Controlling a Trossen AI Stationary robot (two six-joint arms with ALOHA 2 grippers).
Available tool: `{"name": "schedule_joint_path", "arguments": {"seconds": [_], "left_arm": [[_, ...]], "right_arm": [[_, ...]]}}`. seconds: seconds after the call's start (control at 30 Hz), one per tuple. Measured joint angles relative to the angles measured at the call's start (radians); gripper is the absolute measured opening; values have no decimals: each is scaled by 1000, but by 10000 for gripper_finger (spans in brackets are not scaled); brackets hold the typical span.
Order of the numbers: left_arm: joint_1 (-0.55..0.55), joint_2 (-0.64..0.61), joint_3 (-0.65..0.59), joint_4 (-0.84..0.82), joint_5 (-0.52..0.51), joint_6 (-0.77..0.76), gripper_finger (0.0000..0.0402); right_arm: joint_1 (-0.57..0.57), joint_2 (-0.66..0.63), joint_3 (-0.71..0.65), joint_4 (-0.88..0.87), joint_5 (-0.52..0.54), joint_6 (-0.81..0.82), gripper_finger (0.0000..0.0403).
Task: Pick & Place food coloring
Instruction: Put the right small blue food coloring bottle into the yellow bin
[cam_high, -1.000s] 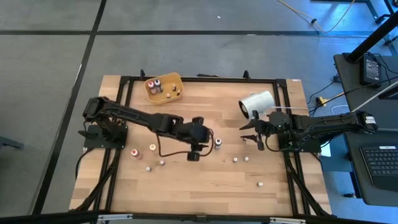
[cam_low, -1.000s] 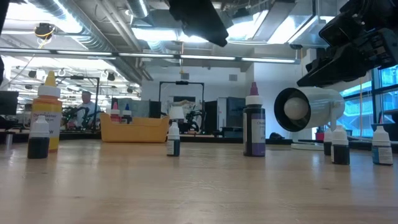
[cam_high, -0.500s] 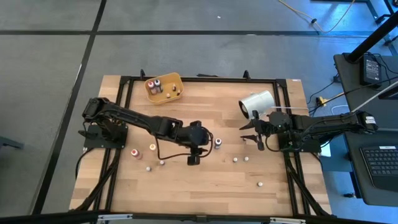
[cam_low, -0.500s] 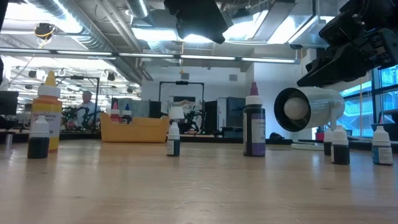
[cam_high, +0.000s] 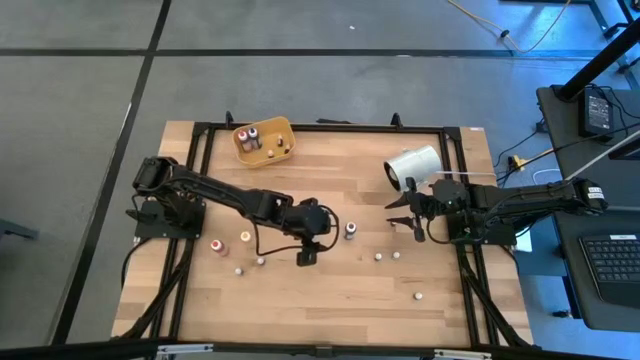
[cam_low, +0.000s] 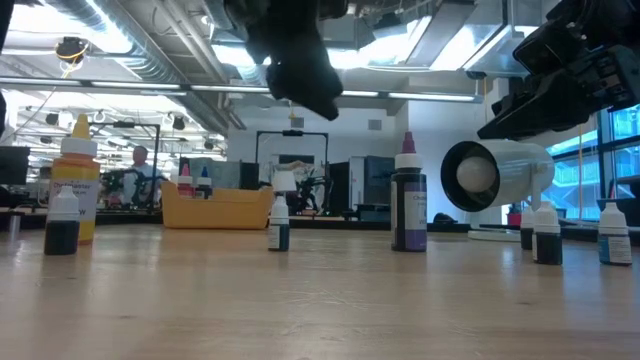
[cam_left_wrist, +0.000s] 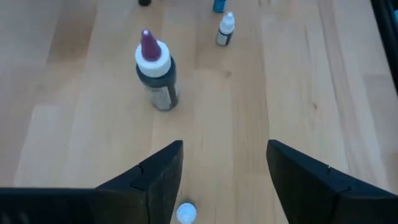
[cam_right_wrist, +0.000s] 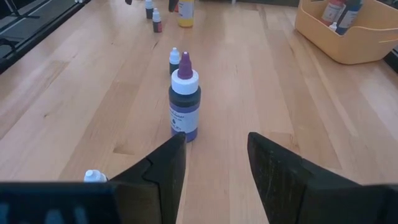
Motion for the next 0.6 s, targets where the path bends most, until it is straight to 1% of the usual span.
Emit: {"name": "schedule_joint_path", "arguments": {"seconds": [0.13, 0.37, 0.47, 0.6], "left_arm": [[-2, 0, -6, -13, 17, 1, 227], [-3, 3, -6, -36, 15, -5, 228], [-3, 25, -7, -77, 0, -4, 224], [-2, 47, -6, -82, -10, -16, 214]], "right_arm": [[0, 0, 0, 0, 0, 0, 174], [0, 0, 0, 0, 0, -1, 174], [0, 0, 0, 0, 0, -1, 174], [0, 0, 0, 0, 1, -21, 174]]}}
